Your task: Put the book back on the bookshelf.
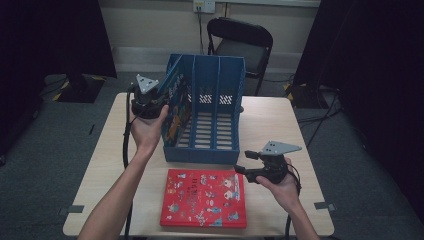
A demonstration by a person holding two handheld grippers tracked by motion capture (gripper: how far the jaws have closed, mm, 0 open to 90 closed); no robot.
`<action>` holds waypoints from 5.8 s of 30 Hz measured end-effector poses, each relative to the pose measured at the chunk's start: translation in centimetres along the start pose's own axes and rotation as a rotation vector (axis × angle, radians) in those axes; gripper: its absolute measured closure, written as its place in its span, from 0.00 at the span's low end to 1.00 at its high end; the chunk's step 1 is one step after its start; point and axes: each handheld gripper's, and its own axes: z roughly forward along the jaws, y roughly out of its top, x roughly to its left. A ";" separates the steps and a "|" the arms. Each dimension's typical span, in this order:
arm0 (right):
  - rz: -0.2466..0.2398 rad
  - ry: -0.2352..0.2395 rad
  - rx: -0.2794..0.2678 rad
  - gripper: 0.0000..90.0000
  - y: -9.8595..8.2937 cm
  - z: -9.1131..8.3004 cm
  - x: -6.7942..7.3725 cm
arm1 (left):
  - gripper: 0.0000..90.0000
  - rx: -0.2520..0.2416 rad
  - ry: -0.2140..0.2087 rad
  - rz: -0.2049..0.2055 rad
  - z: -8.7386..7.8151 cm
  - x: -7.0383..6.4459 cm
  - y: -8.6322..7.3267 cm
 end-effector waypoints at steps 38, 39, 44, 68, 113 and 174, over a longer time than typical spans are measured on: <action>-0.008 0.006 0.009 0.36 0.0 0.2 0.1 | 0.65 0.002 -0.051 -0.092 -1.0 1.6 -4.3; -0.007 0.006 0.009 0.36 0.0 0.3 0.1 | 0.64 0.002 -0.071 -0.097 -1.1 1.7 -4.7; -0.008 0.007 0.012 0.36 0.0 0.3 0.2 | 0.70 0.012 -0.144 -0.088 -1.8 2.5 -6.5; -0.001 0.012 0.026 0.36 -0.2 0.9 0.2 | 0.87 0.134 -0.239 -0.039 -1.9 2.6 -11.5; -0.003 0.017 0.032 0.36 -0.3 1.0 0.2 | 0.88 0.144 -0.156 -0.032 1.1 2.6 -10.2; 0.041 0.006 0.201 0.34 -6.6 3.3 1.3 | 0.67 0.387 -0.465 0.056 -4.8 0.4 -18.8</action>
